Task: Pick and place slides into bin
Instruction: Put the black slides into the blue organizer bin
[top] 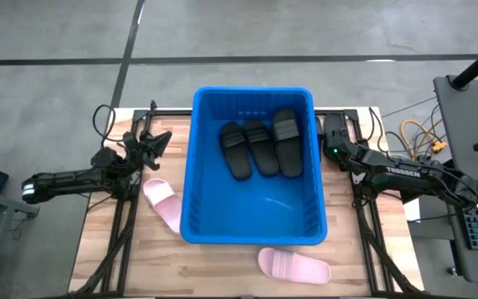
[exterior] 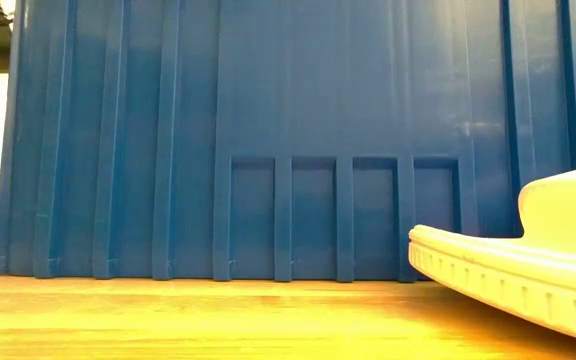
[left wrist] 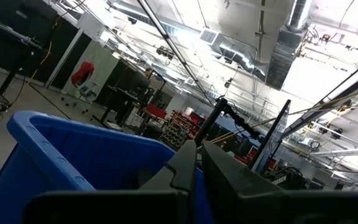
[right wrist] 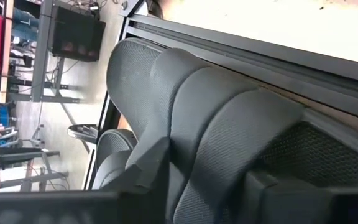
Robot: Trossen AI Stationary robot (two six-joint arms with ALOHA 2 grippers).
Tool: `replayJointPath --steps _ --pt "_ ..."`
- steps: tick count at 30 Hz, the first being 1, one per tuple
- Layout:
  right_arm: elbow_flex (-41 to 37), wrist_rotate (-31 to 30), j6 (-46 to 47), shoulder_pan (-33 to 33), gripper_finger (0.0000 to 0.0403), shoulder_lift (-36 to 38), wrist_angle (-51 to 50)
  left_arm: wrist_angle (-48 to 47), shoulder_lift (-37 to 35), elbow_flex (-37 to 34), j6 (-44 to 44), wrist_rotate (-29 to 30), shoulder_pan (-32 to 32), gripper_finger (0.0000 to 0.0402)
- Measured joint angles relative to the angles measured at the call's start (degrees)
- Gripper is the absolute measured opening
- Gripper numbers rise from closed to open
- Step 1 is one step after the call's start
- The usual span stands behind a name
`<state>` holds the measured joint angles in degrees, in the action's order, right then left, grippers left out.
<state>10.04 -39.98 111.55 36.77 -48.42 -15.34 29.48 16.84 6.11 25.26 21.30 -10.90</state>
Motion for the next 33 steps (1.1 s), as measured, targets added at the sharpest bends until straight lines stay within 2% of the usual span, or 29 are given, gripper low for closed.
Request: replayJointPath --steps 5,7,16,23,33 --pt "0.00 -0.18 -3.12 0.00 0.0030 0.04 0.27 0.00 0.00 0.00 0.00 0.01 -0.01 0.0011" --pt "0.00 -0.19 -5.09 0.00 0.0016 0.45 1.19 0.00 0.00 0.00 0.00 0.00 0.00 0.0011" --pt "2.17 -0.53 -12.07 -0.02 0.0012 5.12 3.83 0.02 -0.07 0.00 0.00 0.00 -0.02 0.0011" --pt "9.80 -0.51 -16.61 -0.01 0.0012 8.92 -3.12 0.01 -0.01 0.00 0.00 0.00 0.00 0.0011" --pt "23.11 -0.63 -40.67 -0.02 0.0012 11.65 -5.88 0.00 0.00 0.00 -0.07 0.01 -0.02 0.0011"
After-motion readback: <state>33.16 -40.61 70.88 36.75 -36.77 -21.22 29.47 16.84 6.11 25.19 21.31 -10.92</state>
